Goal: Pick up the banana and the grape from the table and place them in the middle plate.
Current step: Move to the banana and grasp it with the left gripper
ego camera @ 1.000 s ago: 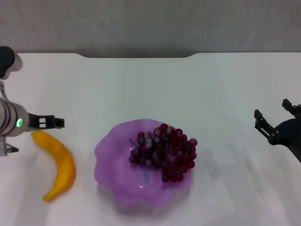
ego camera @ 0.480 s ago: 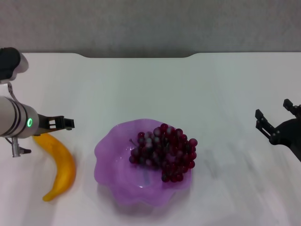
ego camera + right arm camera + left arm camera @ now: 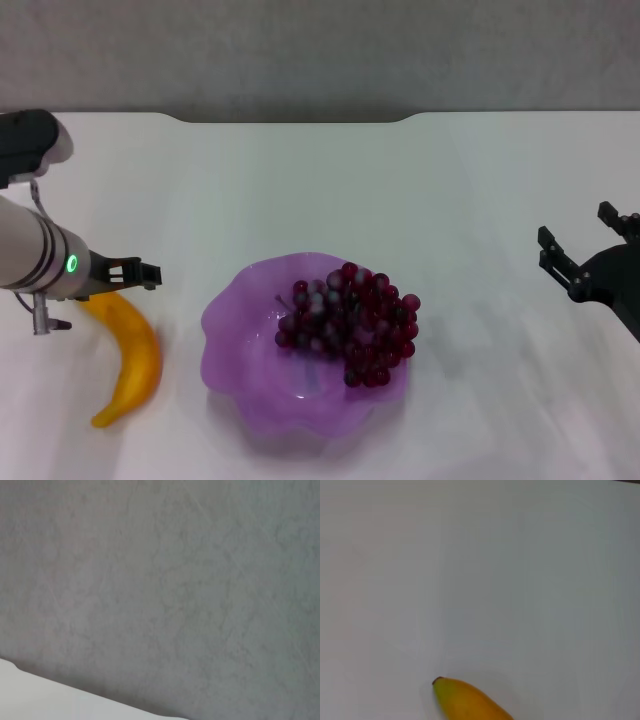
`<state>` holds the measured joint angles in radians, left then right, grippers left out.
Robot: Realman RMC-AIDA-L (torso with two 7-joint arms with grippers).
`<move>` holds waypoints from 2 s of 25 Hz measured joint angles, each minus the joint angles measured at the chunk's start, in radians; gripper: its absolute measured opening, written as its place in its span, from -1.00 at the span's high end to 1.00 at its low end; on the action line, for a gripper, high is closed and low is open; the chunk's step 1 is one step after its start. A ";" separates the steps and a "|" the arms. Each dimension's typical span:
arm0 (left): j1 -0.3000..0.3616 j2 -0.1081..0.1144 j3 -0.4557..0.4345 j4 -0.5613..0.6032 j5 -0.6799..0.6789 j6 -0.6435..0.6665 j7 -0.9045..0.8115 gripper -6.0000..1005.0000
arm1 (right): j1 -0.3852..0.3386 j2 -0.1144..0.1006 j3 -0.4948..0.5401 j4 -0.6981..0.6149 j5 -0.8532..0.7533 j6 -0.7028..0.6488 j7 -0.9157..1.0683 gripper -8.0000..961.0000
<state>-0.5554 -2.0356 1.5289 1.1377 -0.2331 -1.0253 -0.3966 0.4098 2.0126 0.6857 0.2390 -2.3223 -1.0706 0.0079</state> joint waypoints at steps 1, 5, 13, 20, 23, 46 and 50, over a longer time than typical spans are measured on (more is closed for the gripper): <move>-0.005 0.000 0.001 -0.004 0.000 -0.003 0.000 -0.77 | 0.000 0.000 0.000 0.000 0.000 0.000 0.000 -0.71; -0.014 0.000 -0.008 -0.027 0.006 -0.004 -0.012 -0.78 | 0.000 0.001 -0.004 0.004 0.001 -0.001 0.000 -0.71; -0.014 0.000 -0.055 -0.101 0.008 0.040 -0.017 -0.78 | -0.002 0.001 0.001 0.013 0.002 -0.001 -0.001 -0.71; -0.013 -0.001 -0.054 -0.127 -0.043 0.050 -0.008 -0.78 | -0.001 0.001 0.002 0.013 0.001 -0.002 -0.001 -0.71; -0.014 -0.001 -0.055 -0.139 -0.067 0.059 0.010 -0.78 | 0.000 0.000 0.002 0.012 0.002 -0.002 -0.001 -0.71; -0.060 0.002 -0.105 -0.287 -0.153 0.119 0.113 -0.71 | 0.001 0.002 0.002 0.013 0.001 -0.002 -0.002 -0.71; -0.062 0.002 -0.106 -0.292 -0.156 0.122 0.115 -0.68 | 0.001 0.002 0.002 0.013 0.001 -0.002 -0.002 -0.71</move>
<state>-0.6170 -2.0333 1.4234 0.8455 -0.3886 -0.9029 -0.2813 0.4111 2.0141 0.6872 0.2516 -2.3209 -1.0722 0.0061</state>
